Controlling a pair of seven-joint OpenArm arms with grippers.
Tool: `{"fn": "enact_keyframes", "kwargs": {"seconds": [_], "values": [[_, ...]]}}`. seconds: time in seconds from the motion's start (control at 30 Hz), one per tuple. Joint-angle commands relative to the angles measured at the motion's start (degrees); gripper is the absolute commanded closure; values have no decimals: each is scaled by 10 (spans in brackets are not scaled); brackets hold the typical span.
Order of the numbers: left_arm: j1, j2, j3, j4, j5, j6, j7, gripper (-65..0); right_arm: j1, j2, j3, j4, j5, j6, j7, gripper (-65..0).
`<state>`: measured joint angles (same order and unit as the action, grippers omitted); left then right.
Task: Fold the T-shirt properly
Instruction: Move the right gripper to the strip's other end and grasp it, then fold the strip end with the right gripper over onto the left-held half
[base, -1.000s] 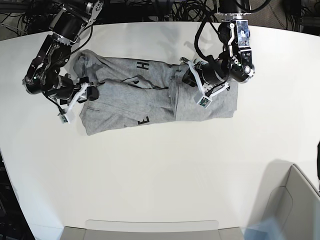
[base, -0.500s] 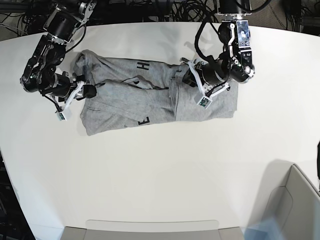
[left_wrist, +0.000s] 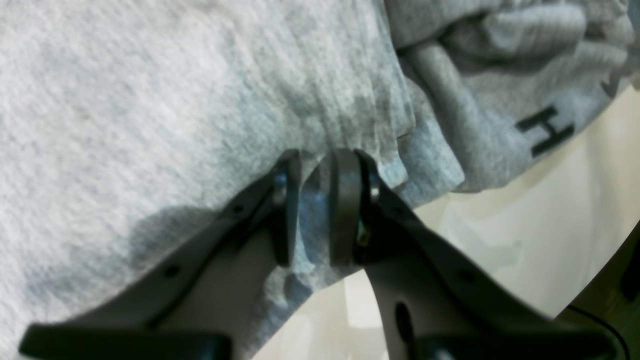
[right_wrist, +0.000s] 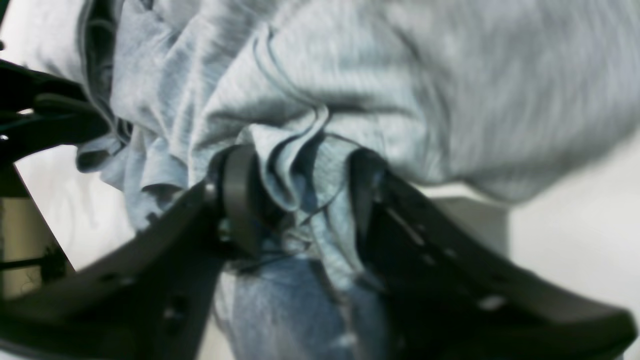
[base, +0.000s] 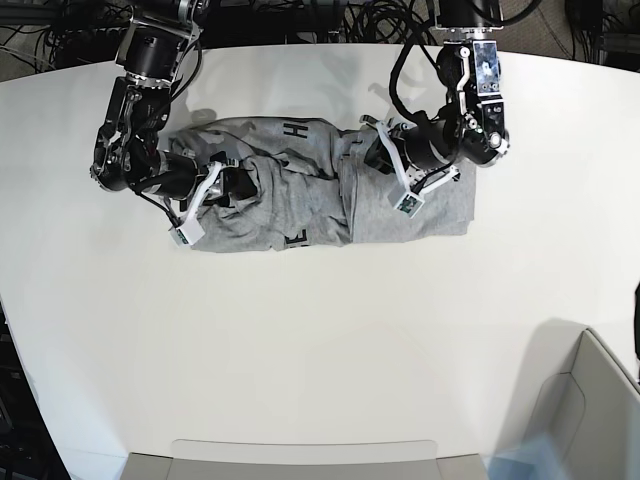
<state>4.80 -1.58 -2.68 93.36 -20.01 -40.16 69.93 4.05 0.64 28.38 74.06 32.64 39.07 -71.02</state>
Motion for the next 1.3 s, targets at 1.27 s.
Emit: {"fn": "enact_keyframes", "kwargs": {"seconds": [1.27], "values": [[52, -32, -228, 176, 19, 2, 50, -111, 59, 73, -200, 266, -72, -43, 50, 0]]}}
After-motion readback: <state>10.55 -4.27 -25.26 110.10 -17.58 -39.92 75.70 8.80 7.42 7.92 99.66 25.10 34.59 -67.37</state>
